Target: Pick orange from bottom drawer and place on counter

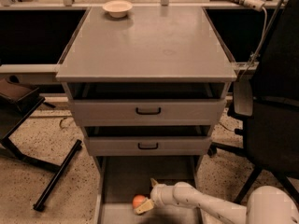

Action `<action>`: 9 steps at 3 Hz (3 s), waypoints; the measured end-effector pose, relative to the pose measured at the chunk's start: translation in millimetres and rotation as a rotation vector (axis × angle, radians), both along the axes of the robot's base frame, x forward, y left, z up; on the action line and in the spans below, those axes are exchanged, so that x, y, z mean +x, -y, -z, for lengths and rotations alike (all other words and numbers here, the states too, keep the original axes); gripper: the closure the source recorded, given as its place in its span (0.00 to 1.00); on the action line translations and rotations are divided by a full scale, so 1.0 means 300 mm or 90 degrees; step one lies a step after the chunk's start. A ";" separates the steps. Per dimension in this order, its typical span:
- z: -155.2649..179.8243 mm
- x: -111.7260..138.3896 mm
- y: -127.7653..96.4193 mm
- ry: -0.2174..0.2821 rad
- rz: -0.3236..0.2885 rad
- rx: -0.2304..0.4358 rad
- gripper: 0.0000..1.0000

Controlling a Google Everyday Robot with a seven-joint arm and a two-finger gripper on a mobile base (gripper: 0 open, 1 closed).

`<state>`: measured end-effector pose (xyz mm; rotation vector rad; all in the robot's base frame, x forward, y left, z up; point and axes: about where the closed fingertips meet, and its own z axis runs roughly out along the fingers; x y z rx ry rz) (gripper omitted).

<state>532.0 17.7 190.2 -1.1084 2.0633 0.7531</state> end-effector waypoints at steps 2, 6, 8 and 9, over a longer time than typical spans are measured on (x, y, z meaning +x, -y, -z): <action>0.036 -0.083 -0.026 -0.001 -0.007 0.016 0.00; 0.164 -0.121 -0.151 -0.025 -0.041 0.008 0.18; 0.164 -0.121 -0.151 -0.025 -0.041 0.008 0.64; 0.010 -0.109 -0.096 -0.032 -0.042 0.037 0.88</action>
Offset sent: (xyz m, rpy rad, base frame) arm -0.0385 0.0110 -0.0169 0.0398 0.0037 0.0229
